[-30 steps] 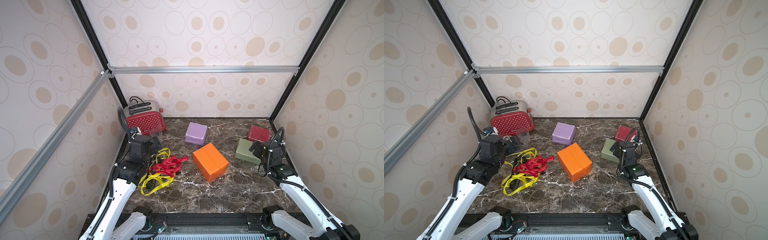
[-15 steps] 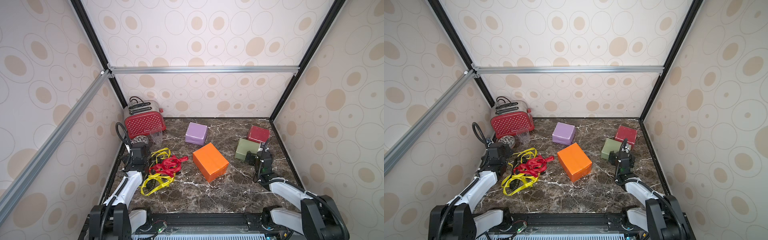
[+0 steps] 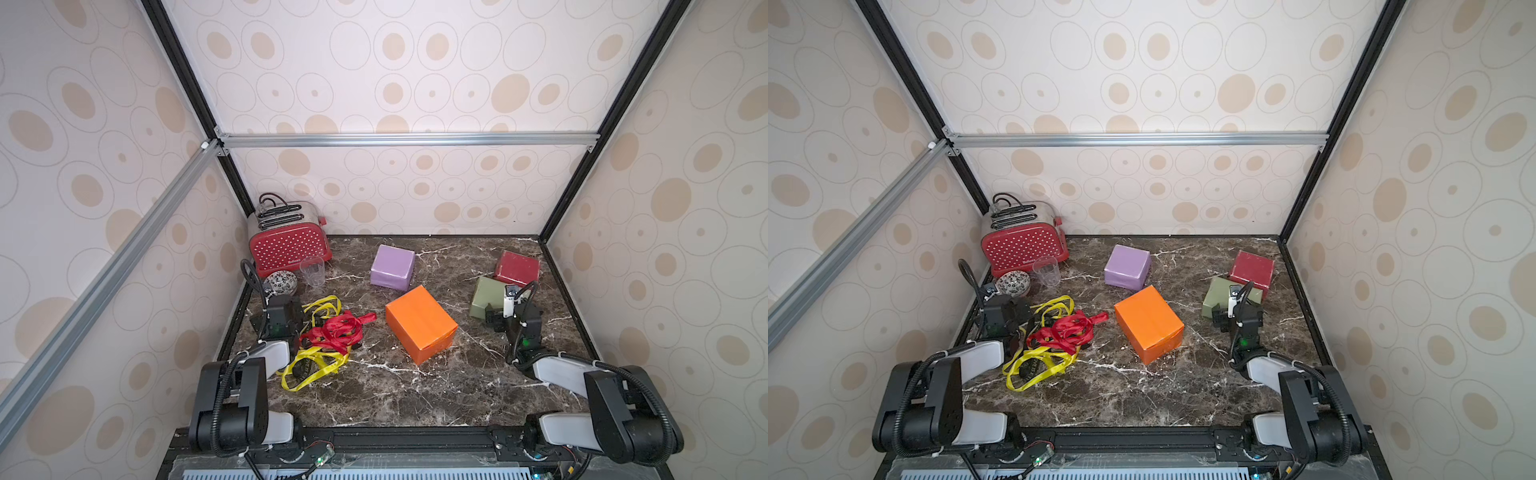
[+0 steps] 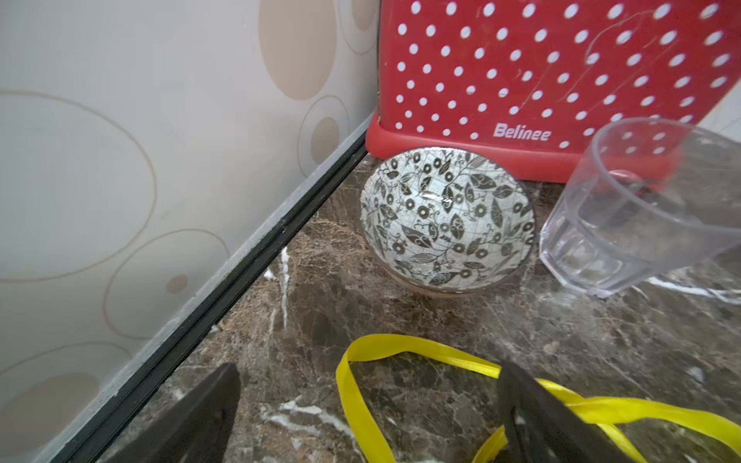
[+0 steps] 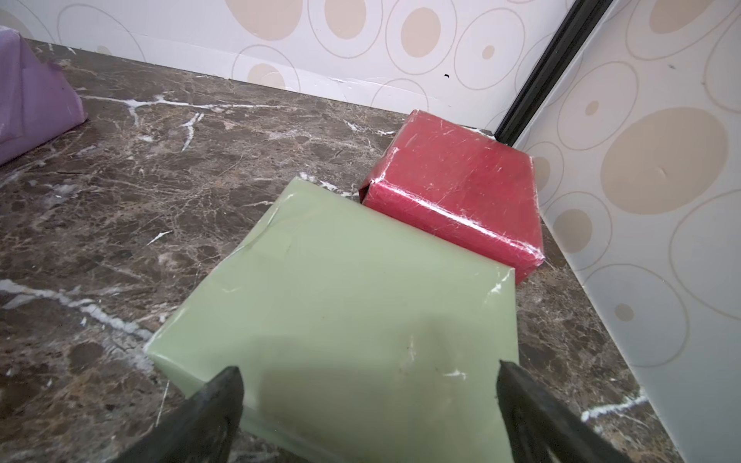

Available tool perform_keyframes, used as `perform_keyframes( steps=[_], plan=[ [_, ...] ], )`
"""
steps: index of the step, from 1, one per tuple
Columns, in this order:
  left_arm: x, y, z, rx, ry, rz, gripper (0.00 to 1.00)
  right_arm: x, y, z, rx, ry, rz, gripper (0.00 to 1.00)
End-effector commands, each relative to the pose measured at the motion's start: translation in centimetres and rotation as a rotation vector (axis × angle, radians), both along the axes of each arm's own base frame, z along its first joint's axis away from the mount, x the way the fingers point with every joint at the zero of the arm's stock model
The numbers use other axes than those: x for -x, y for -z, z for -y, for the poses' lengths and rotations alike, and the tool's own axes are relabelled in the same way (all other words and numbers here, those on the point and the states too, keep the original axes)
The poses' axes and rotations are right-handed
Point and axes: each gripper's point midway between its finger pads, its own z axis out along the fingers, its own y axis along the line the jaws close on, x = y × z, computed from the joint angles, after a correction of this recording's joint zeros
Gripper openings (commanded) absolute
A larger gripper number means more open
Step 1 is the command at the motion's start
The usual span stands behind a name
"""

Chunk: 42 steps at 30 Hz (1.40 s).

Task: Untie the ribbon bows on the gift boxes
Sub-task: Reset both arms

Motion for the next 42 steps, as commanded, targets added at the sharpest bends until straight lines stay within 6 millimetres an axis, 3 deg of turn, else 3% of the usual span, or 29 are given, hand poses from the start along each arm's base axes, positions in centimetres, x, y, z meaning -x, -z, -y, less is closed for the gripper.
perform_keyframes(
  steps=[1, 4, 7, 11, 15, 21, 23, 26, 42],
  plan=[
    [-1.9, -2.3, 2.0, -0.046, 0.144, 0.120, 0.99, 0.1, -1.1, -0.2, -0.024, -0.041, 0.051, 1.00],
    [-1.9, -2.1, 4.0, -0.091, 0.237, 0.148, 0.99, 0.6, -1.3, -0.6, -0.042, -0.060, 0.081, 1.00],
    [-1.5, -1.9, 4.3, -0.107, 0.239, 0.162, 0.99, 0.8, -1.6, -2.9, -0.106, -0.197, 0.146, 1.00],
    [-1.6, -1.6, 4.8, -0.120, 0.264, 0.159, 0.99, 0.3, -0.8, -3.1, -0.117, -0.202, 0.123, 1.00],
    [-2.5, -0.4, 8.3, -0.171, 0.447, 0.135, 0.99, 0.1, 0.4, -3.1, -0.117, -0.203, 0.134, 1.00],
    [-2.8, -0.1, 7.8, -0.171, 0.413, 0.105, 0.99, -0.1, 0.6, -2.8, -0.112, -0.183, 0.166, 1.00],
    [-3.4, 0.1, 6.3, -0.160, 0.318, 0.052, 0.99, -1.3, 1.3, -2.3, -0.119, -0.141, 0.081, 1.00],
    [-3.6, 0.2, 5.7, -0.140, 0.294, 0.042, 0.99, -3.3, 2.2, -1.1, -0.146, -0.068, -0.017, 1.00],
    [-3.7, 0.2, 5.7, -0.139, 0.295, 0.043, 0.99, -3.3, 2.3, -0.7, -0.161, -0.059, -0.027, 1.00]
  ],
)
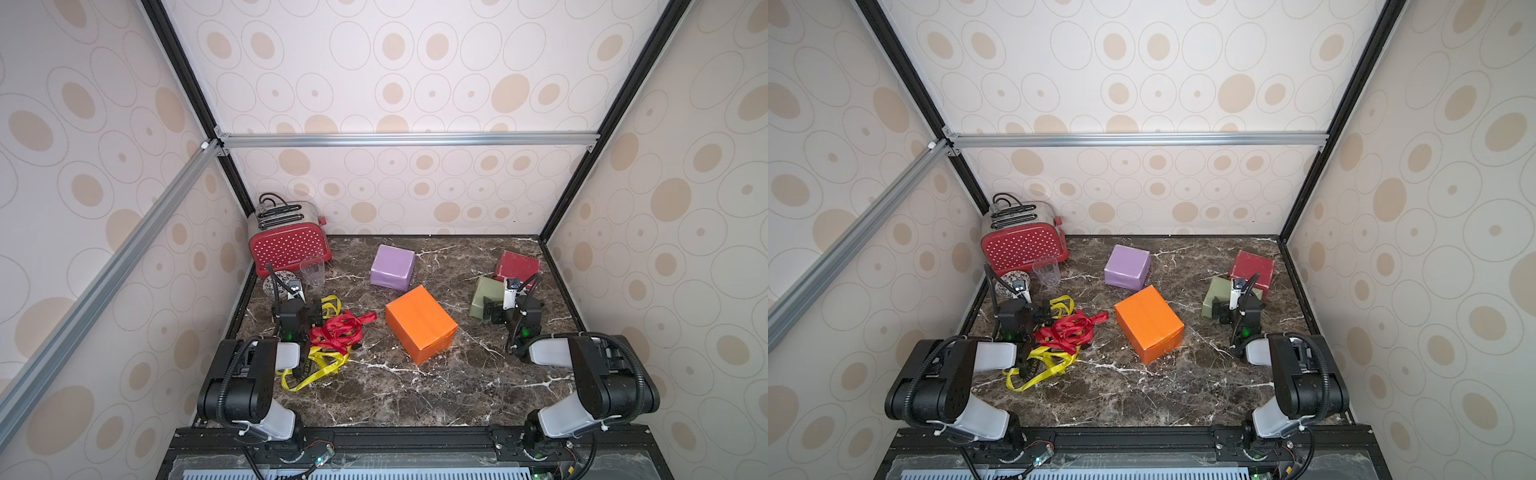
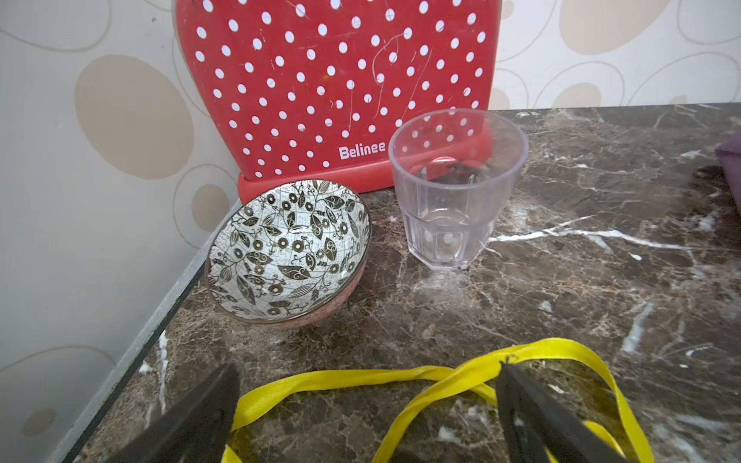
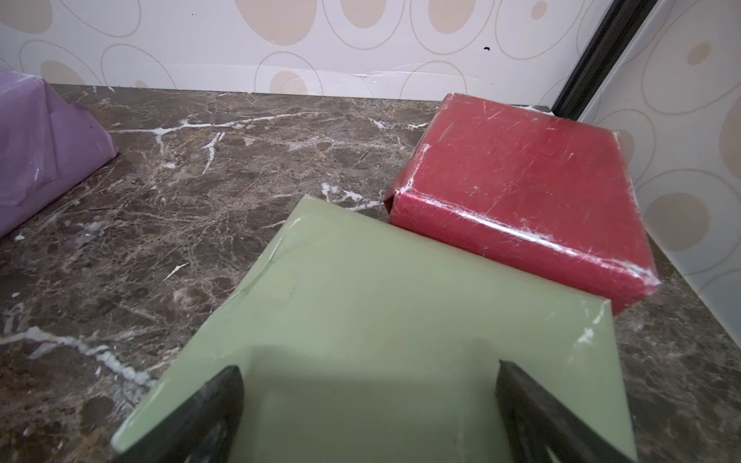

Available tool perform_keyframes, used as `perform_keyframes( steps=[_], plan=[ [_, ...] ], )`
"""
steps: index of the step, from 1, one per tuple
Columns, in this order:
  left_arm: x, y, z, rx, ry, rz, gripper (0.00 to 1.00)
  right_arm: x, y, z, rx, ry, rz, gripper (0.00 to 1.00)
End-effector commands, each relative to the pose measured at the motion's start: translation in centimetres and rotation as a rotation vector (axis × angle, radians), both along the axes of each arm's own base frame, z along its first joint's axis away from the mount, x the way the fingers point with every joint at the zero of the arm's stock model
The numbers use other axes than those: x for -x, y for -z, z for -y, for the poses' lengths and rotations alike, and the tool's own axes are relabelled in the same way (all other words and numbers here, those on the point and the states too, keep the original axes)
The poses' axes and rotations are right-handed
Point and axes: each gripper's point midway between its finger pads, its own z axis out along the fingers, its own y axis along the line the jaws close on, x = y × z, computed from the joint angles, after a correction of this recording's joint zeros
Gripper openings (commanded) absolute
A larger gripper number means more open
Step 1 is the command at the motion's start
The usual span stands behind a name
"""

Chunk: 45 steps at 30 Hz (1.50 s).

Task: Untie the ribbon bows on the gift boxes
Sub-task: Reset both arms

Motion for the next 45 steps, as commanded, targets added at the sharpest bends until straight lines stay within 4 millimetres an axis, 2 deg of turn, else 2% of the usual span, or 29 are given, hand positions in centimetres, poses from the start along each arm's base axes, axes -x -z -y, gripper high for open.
perform_keyframes(
  steps=[1, 45],
  plan=[
    [-0.46, -0.64, -0.34, -0.001, -0.016, 0.018, 0.99, 0.22, 0.25, 0.14, 0.002, 0.005, -0.009, 1.00],
    [-0.69, -0.45, -0.38, 0.032, 0.015, 0.010, 0.99, 0.17, 0.22, 0.08, 0.002, 0.004, -0.009, 1.00]
  ],
)
